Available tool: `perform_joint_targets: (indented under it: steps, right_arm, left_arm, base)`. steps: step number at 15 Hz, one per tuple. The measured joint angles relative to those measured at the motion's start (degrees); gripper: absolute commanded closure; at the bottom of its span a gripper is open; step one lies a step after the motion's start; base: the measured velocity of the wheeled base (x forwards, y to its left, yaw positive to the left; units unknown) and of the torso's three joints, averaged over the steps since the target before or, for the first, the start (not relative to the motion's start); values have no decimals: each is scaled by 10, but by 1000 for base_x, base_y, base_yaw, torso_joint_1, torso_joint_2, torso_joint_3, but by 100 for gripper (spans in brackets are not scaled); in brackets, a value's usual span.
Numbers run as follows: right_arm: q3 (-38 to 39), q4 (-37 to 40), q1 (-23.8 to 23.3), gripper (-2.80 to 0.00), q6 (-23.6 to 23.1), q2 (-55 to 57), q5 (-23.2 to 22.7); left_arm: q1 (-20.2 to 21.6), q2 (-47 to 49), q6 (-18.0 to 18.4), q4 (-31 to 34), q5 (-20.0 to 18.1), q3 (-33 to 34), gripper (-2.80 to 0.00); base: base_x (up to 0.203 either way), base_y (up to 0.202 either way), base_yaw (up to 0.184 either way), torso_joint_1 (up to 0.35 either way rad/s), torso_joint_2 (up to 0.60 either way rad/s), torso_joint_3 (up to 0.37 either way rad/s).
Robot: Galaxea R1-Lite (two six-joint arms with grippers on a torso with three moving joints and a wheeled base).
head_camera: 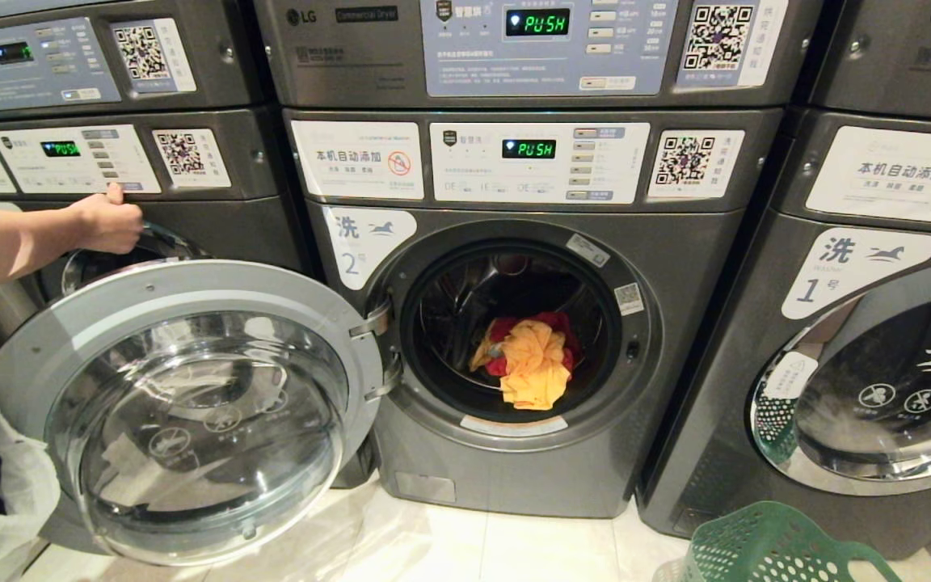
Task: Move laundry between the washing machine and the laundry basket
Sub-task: Close the washing machine door with the left hand
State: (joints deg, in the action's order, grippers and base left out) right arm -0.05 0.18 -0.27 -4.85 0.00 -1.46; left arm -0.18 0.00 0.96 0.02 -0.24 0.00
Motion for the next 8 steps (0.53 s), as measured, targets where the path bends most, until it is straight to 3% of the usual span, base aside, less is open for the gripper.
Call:
perform_joint_targets:
  steps: [8]
  right_arm:
    - [0, 0, 0, 0, 1, 0, 0]
  left_arm:
    - [0, 0, 1, 0, 0, 0, 0]
  base:
    - [0, 0, 0, 0, 0, 0]
